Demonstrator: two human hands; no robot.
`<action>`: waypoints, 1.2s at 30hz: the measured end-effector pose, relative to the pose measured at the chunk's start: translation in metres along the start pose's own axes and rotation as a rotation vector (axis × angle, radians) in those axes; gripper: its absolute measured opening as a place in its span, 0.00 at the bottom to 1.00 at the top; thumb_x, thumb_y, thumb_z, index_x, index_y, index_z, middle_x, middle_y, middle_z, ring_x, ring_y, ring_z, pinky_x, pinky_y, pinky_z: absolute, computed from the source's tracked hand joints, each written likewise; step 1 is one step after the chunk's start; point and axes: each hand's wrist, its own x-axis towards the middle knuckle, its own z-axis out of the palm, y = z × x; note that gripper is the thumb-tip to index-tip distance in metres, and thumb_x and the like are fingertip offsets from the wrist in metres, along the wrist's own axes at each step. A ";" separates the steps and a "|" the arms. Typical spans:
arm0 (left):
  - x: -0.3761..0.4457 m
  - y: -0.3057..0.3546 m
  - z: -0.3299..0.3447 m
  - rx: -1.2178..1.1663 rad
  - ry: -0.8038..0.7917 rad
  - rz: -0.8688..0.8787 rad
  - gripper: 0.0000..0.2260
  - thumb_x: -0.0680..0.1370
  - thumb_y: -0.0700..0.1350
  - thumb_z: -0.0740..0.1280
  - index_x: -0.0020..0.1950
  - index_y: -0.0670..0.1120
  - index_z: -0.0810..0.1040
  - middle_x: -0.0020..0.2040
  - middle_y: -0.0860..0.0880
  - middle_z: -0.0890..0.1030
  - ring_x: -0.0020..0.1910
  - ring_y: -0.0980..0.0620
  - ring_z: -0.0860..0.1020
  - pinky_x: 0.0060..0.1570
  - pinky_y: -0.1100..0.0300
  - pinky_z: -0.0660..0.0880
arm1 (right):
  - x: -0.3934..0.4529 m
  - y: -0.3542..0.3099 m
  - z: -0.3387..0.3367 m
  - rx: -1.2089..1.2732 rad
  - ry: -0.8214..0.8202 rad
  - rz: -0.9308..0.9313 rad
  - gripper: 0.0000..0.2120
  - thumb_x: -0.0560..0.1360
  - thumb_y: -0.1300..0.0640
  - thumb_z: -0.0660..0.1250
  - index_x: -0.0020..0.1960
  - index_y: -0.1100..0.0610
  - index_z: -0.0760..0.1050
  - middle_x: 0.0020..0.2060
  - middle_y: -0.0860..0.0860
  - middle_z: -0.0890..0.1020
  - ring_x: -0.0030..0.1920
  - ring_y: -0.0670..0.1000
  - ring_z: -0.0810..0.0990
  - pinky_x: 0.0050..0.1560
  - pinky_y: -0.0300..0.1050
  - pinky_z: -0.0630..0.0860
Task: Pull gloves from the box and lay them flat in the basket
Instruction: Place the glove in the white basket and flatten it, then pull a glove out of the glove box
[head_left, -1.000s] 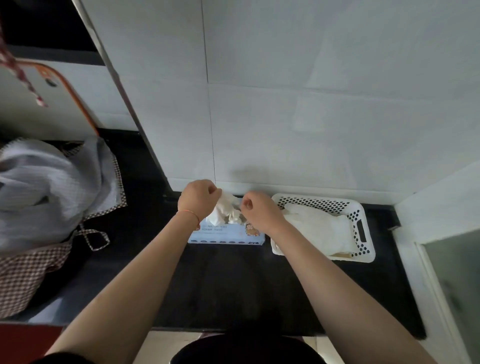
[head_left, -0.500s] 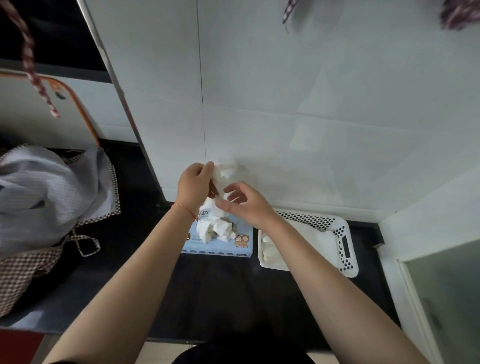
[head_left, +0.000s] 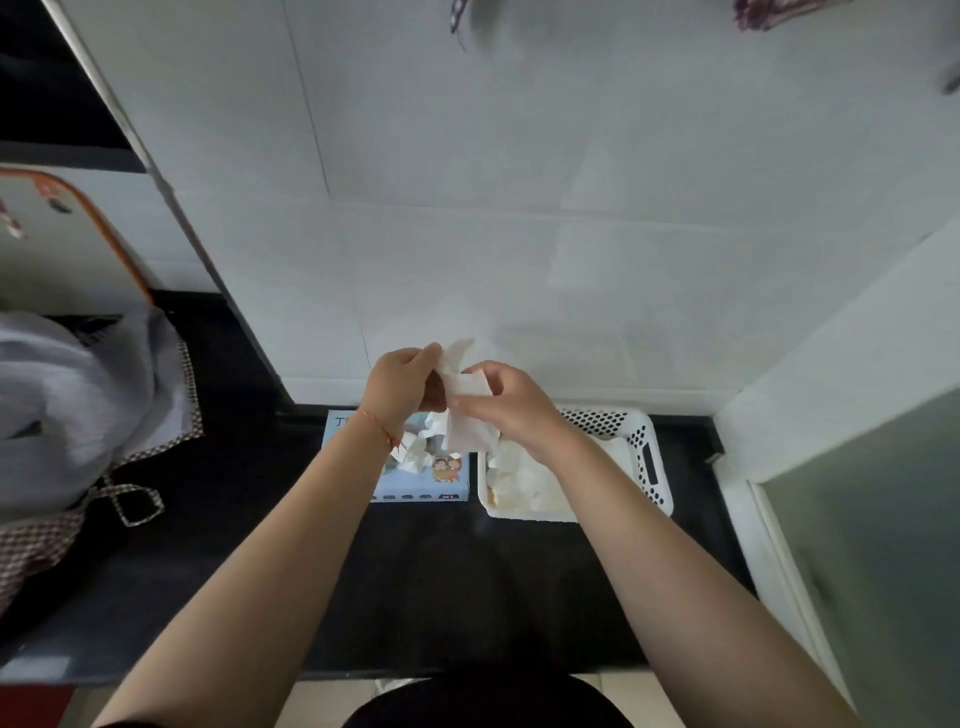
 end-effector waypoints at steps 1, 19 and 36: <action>0.001 -0.002 0.003 -0.011 0.011 -0.016 0.15 0.82 0.46 0.61 0.44 0.36 0.80 0.38 0.38 0.83 0.38 0.40 0.82 0.43 0.49 0.82 | -0.002 0.002 -0.004 -0.029 0.002 0.015 0.13 0.73 0.54 0.74 0.55 0.55 0.78 0.46 0.51 0.83 0.47 0.53 0.83 0.44 0.48 0.80; -0.015 0.001 0.046 0.305 -0.392 0.241 0.10 0.74 0.37 0.69 0.54 0.46 0.81 0.52 0.52 0.84 0.52 0.59 0.81 0.54 0.62 0.76 | -0.026 -0.003 -0.074 -0.529 0.265 -0.182 0.17 0.78 0.55 0.66 0.33 0.58 0.67 0.27 0.50 0.66 0.27 0.49 0.65 0.29 0.43 0.61; -0.003 0.009 0.062 0.351 -0.427 0.225 0.05 0.74 0.44 0.70 0.42 0.44 0.77 0.36 0.49 0.78 0.36 0.51 0.74 0.39 0.59 0.70 | -0.028 -0.010 -0.078 -0.255 0.382 -0.068 0.05 0.73 0.58 0.63 0.43 0.60 0.71 0.34 0.46 0.70 0.34 0.47 0.67 0.35 0.42 0.65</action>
